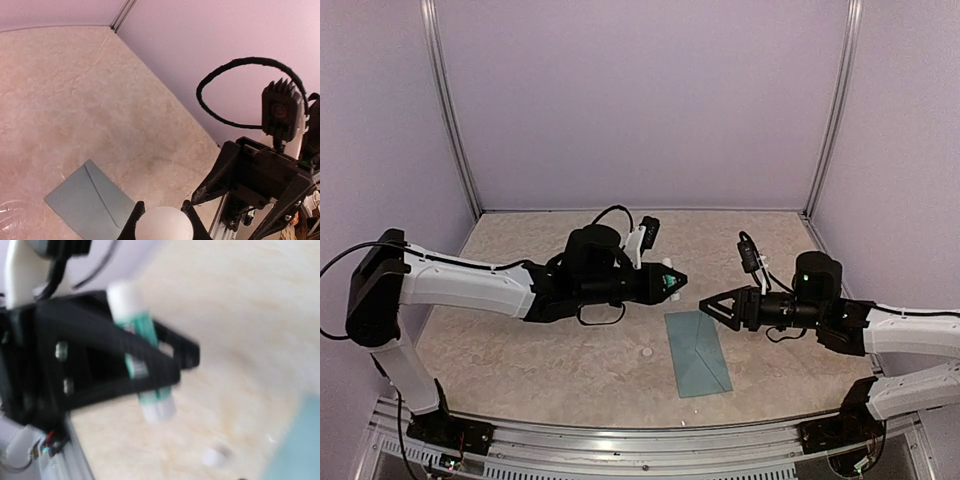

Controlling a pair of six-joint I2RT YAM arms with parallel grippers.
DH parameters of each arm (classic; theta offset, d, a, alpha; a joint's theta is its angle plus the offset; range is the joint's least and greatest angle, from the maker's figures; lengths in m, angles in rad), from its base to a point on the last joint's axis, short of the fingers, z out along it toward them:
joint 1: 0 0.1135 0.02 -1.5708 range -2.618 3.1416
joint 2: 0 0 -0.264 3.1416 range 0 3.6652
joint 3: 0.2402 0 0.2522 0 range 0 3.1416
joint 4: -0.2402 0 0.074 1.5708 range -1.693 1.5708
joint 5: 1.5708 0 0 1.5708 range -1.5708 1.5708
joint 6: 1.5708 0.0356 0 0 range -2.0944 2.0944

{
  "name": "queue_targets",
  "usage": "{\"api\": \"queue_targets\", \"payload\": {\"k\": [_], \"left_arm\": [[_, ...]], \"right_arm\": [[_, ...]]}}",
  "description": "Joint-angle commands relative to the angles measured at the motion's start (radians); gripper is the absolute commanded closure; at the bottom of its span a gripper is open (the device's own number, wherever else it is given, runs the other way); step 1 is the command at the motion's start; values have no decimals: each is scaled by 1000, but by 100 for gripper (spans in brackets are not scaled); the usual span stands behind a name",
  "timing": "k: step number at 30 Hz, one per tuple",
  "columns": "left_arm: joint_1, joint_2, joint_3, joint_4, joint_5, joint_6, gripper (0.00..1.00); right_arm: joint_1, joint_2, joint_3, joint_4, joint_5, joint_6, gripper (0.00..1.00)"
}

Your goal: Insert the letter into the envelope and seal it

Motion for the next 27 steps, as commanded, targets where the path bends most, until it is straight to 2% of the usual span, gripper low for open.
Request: {"api": "queue_targets", "payload": {"k": [1,6,10,14,21,27], "left_arm": [[-21,-129,-70,125,92,49,95],[-54,-239,-101,217,246,65,93],[-81,-274,-92,236,333,68,92],[-106,-286,-83,236,366,80,92],[-134,-284,-67,232,381,87,92],[-143,-285,-63,230,378,91,92]], "right_arm": [[1,-72,-40,155,-236,-31,30],[24,-44,-25,356,-393,44,26],[69,1,33,387,-420,31,28],[102,46,74,451,-458,45,37],[165,98,126,507,-490,61,45],[179,102,124,522,-484,66,69]]}}
